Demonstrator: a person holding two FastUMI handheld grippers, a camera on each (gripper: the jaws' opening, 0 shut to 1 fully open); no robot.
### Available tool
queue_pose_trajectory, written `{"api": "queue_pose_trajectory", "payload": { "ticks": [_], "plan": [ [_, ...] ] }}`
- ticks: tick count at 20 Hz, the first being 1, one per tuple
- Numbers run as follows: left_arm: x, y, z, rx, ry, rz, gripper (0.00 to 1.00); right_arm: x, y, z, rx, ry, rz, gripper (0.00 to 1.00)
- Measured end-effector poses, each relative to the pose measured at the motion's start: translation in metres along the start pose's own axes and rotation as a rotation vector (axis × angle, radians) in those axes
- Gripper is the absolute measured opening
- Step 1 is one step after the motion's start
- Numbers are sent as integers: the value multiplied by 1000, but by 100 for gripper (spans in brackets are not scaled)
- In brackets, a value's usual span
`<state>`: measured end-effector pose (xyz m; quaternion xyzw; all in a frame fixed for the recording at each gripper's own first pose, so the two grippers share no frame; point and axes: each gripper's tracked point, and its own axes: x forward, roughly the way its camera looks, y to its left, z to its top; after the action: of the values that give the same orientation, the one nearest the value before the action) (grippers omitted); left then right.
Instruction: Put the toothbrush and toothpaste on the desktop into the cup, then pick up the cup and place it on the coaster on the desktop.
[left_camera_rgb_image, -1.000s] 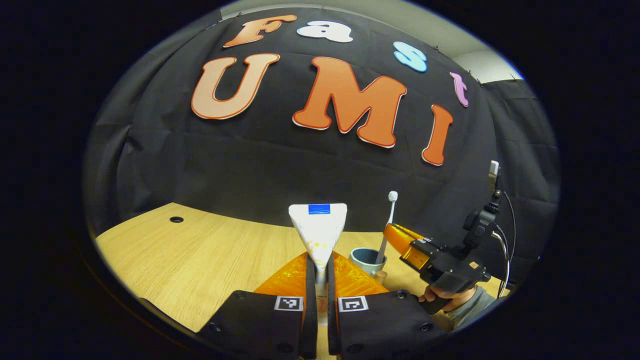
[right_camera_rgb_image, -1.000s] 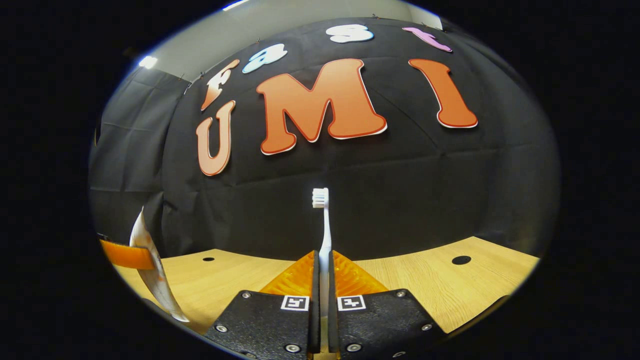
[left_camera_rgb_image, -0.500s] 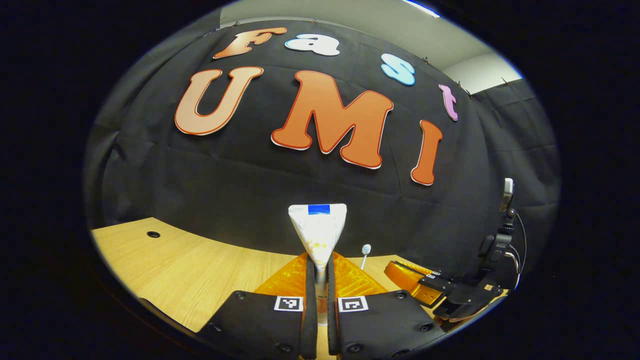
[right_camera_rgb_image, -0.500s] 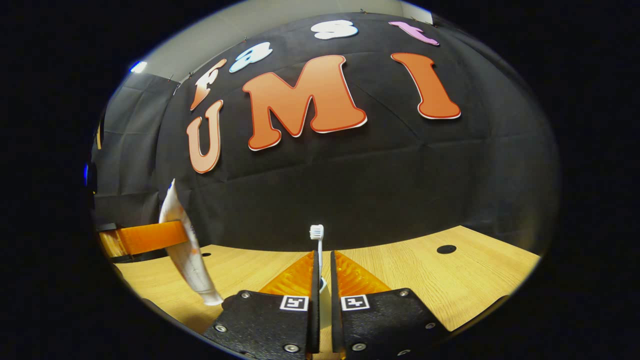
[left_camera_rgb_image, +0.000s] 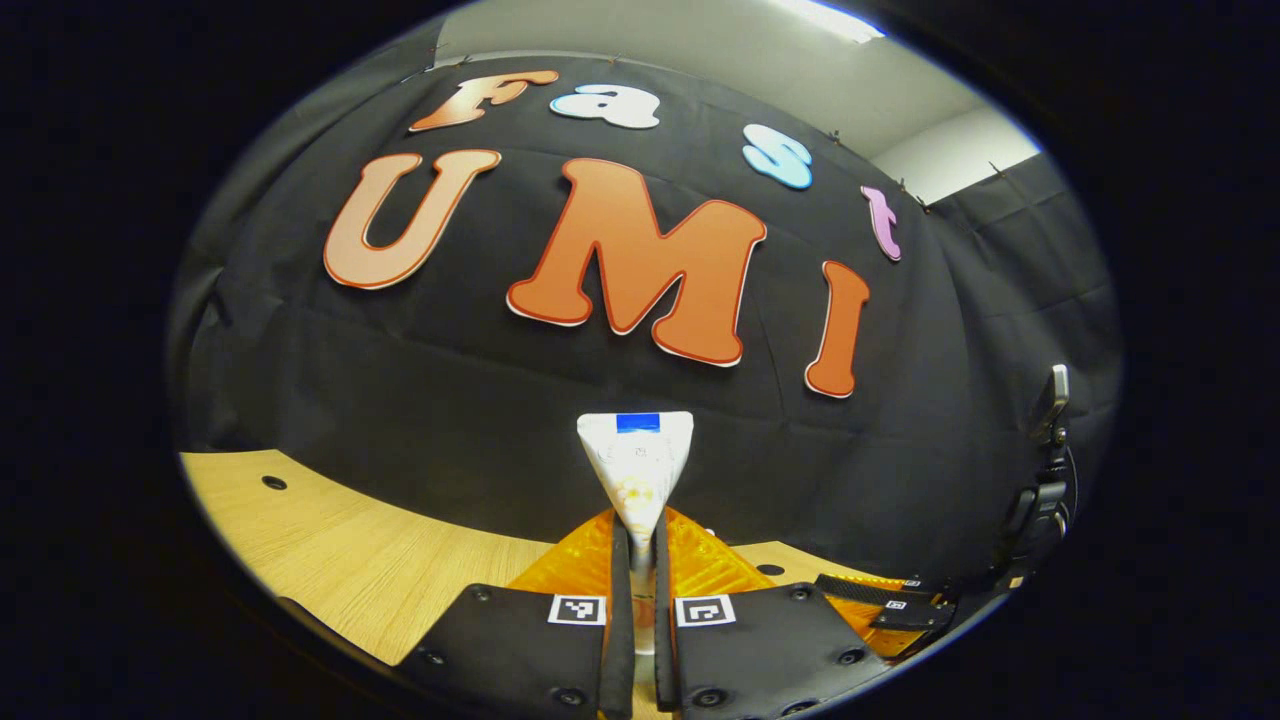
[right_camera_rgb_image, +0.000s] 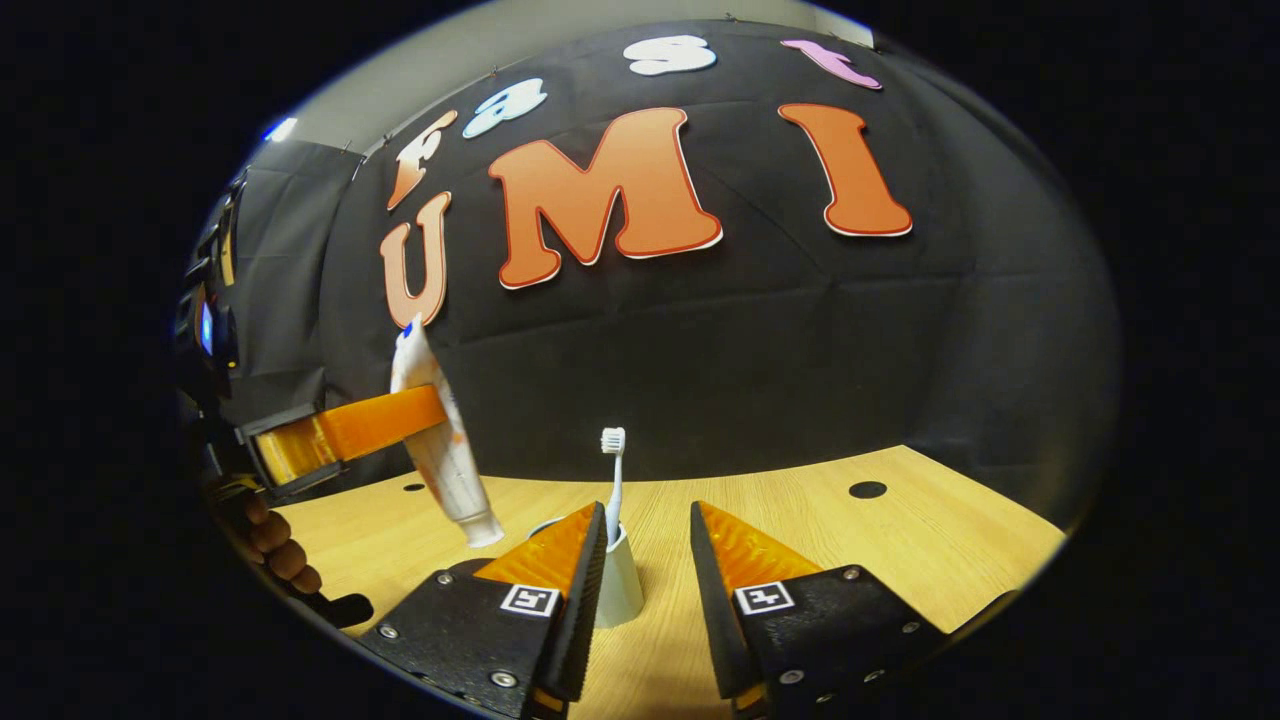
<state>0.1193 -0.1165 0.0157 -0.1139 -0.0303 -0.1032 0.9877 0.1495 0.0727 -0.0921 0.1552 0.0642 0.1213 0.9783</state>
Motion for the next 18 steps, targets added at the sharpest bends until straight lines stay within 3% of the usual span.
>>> {"api": "queue_pose_trajectory", "payload": {
  "ticks": [7,18],
  "plan": [
    [32,-16,-21,28,9,-16,11,-19,-5,-9,-5,37,11,68],
    [34,-10,-74,65,176,-32,12,-20,1,-16,0,106,2,78]
  ]
}}
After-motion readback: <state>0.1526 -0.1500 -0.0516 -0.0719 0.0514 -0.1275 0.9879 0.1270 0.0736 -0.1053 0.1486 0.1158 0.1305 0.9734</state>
